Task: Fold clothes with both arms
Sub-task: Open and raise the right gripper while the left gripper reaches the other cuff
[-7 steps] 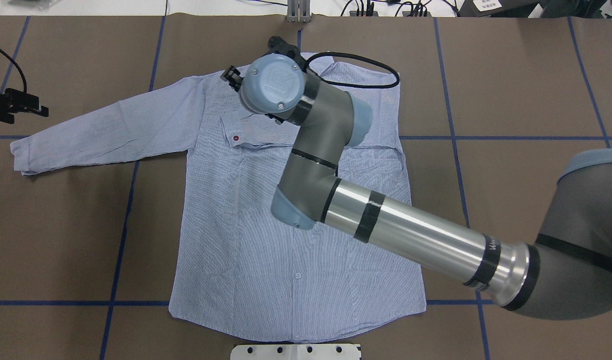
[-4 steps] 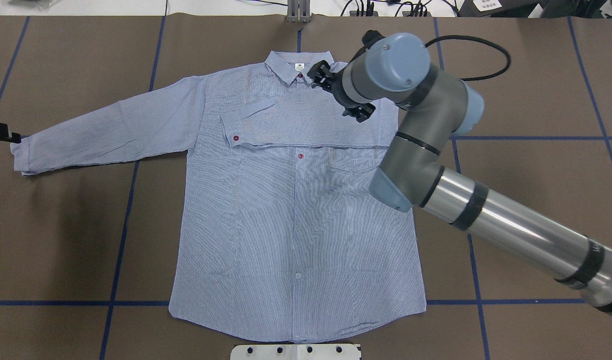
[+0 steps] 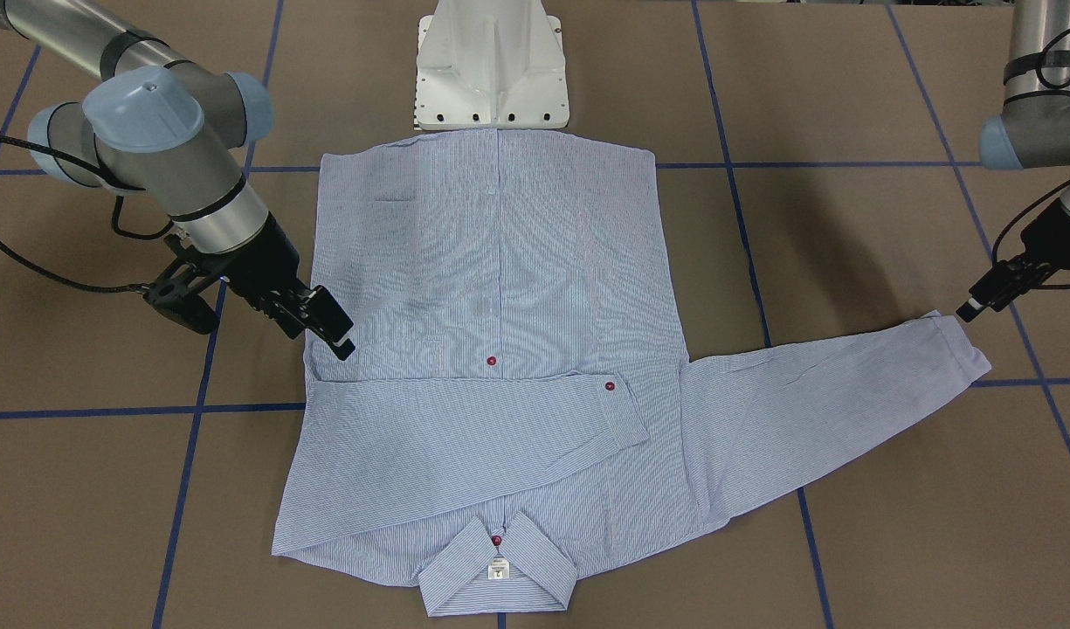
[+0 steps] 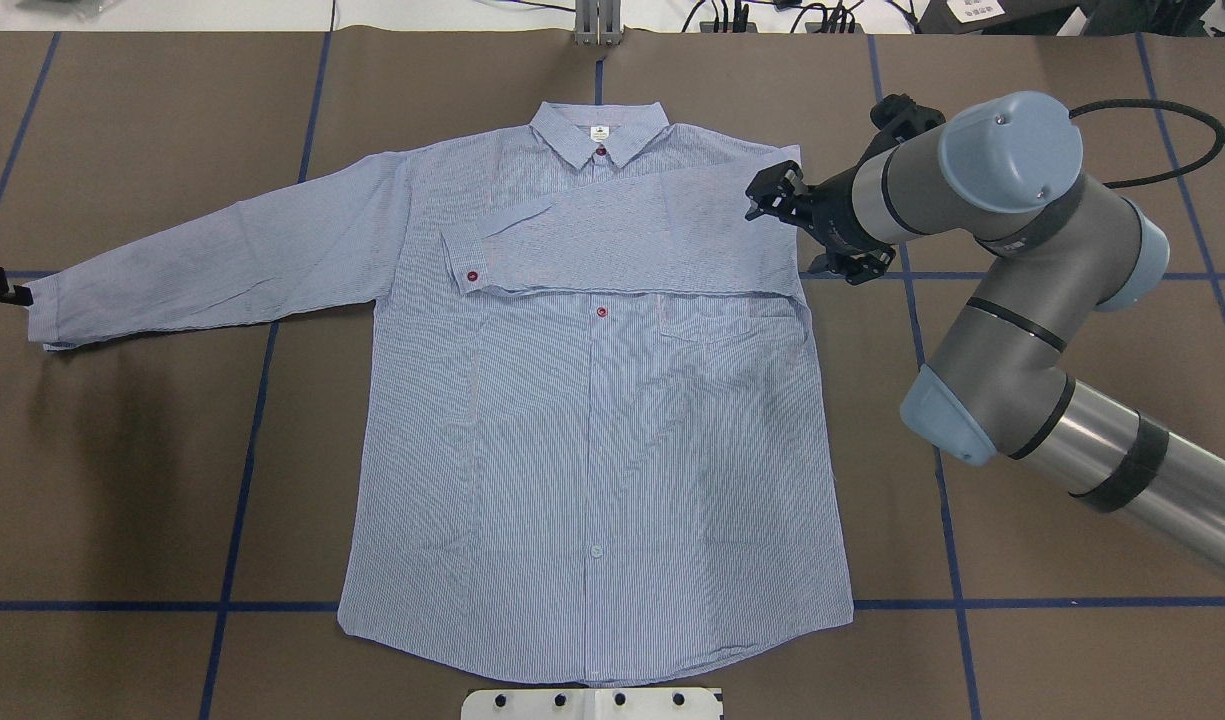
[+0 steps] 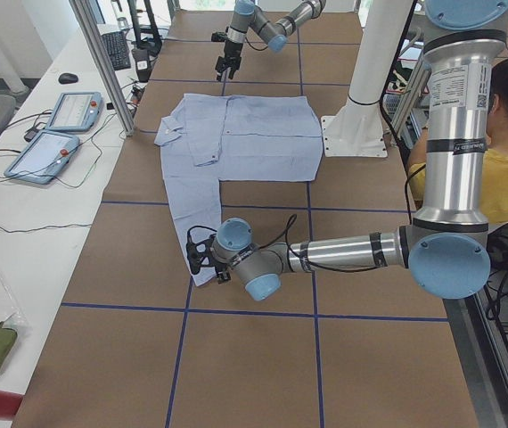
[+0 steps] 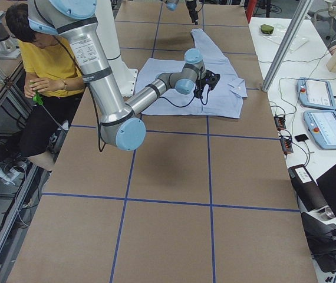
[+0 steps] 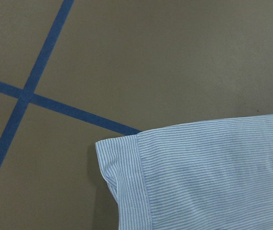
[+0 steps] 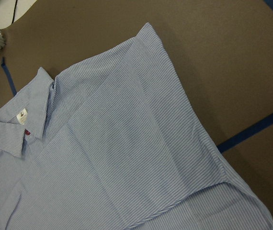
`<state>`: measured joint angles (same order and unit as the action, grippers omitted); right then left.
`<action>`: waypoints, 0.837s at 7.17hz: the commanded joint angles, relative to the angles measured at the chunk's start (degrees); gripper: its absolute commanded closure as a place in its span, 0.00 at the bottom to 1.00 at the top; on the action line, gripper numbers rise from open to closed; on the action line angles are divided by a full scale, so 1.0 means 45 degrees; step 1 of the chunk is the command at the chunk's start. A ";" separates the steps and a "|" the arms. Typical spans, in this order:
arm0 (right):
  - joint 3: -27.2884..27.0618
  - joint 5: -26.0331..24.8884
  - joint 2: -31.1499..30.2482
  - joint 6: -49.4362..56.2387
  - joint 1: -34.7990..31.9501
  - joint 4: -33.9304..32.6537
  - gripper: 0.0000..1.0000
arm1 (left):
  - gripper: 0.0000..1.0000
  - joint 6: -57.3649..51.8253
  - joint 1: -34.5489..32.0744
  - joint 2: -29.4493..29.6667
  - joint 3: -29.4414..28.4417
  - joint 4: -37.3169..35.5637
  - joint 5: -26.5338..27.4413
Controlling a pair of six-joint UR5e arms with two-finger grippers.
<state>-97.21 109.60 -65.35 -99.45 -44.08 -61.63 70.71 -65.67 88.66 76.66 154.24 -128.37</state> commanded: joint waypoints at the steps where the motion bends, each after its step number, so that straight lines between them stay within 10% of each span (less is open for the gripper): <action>1: -0.0642 0.0001 -0.0806 0.0010 -0.0068 0.0004 0.00 | 0.26 0.1020 0.0976 0.0123 -0.0219 0.0333 0.0689; 6: -0.0606 -0.0156 -0.0926 0.0010 -0.0010 0.0004 0.00 | 0.40 0.1043 0.1059 0.0006 -0.0277 0.0353 0.0674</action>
<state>-99.98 109.09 -69.47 -99.41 -44.19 -61.61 75.39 -60.96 88.75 75.53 155.82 -125.27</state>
